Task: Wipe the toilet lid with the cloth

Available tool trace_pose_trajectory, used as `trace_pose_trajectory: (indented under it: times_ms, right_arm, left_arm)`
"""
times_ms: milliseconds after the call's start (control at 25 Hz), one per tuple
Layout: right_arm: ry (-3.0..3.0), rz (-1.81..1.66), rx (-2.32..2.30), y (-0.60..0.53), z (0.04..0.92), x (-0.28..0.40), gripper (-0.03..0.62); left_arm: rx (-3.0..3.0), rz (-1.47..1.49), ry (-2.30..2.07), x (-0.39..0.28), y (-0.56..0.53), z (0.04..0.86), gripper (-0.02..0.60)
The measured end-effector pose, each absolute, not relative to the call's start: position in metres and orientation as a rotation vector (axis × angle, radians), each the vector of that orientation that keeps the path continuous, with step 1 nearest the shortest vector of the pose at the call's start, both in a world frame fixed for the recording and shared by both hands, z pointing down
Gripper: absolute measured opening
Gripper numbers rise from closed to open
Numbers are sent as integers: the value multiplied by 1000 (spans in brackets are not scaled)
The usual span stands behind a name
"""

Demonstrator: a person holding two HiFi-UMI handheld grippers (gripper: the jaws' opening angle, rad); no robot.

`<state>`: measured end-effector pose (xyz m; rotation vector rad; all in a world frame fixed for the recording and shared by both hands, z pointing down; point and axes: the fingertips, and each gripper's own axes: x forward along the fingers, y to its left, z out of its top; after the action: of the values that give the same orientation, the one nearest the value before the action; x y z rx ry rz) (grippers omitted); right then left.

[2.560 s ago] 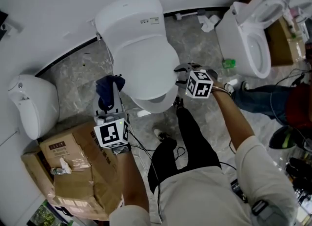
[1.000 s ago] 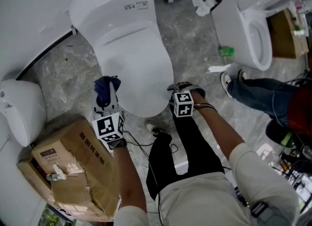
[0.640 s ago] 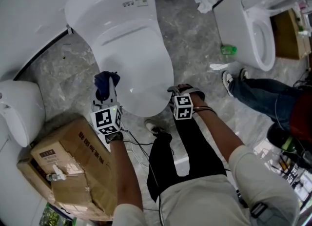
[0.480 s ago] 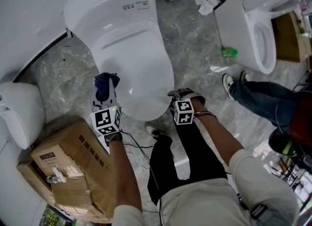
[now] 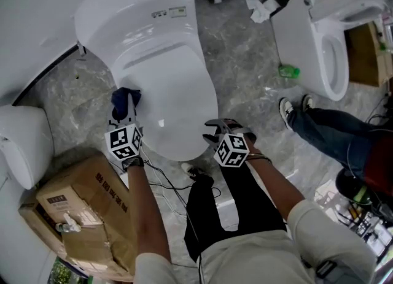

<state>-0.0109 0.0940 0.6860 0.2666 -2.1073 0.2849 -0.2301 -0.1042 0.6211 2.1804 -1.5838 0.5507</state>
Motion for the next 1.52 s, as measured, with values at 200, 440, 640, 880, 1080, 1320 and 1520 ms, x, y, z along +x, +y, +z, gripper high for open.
trace_pose_trajectory:
  times_ms: [200,440,640,880,1080,1320,1520]
  right_arm:
    - [-2187,309,418,49,659,-23,124]
    - [-2188,294,543,9,643,-19,93]
    - [-2190,277,578,-12,632,-10,91]
    - [-2213,333,699,-36,614,10,89]
    - [-2208,369,811,-54,604,37,87]
    - [-2189,400,933,-65,591,72,86]
    - [-2178,419,1000,-66,582,95,84]
  left_arm:
    - [2137,548,-1600,-232,-123,640,54]
    - [2064,545,-1615,-237,-143,666,54]
    - [2034,548,-1635,-237,-155,673,54]
    - [2024,567,-1622,-217,-166,674,54]
    - [2078,622,-1555,-176,-177,673,54]
    - [2107,649,-1487,-120,-187,672,54]
    - [2134,682,-1420,-68,-186,675,54]
